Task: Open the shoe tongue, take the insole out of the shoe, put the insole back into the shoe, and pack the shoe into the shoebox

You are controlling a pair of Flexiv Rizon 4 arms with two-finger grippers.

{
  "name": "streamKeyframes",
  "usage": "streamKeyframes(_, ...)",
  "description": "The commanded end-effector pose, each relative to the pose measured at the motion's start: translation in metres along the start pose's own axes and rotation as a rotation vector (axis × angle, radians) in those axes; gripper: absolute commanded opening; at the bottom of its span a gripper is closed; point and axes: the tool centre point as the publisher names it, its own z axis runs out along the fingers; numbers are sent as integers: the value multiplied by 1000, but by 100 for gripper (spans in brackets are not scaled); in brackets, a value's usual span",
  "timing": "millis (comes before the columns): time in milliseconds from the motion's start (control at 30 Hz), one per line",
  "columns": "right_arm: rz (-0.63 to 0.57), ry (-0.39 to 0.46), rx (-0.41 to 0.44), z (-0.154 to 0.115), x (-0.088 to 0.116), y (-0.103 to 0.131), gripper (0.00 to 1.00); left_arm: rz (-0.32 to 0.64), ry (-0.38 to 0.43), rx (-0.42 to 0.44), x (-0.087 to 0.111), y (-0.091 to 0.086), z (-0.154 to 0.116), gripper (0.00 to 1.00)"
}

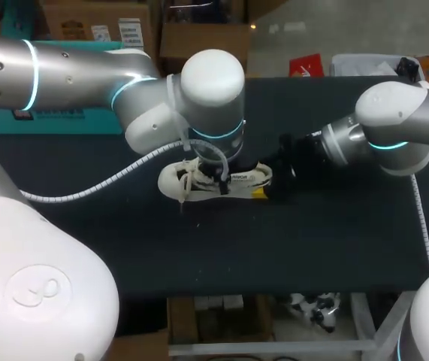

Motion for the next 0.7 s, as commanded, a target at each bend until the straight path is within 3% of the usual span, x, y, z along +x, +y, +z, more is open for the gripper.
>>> streamKeyframes(33,-1,7,-2,3,1,-1,0,-7,-31,-5,-14,-10,124,28)
streamKeyframes(233,-1,7,-2,3,1,-1,0,-18,-34,-5,-22,-14,133,23)
streamKeyframes(333,-1,7,-2,3,1,-1,0,-29,-39,-8,-24,-15,136,0)
streamKeyframes(700,-1,7,-2,3,1,-1,0,-66,-42,17,-24,-12,107,0)
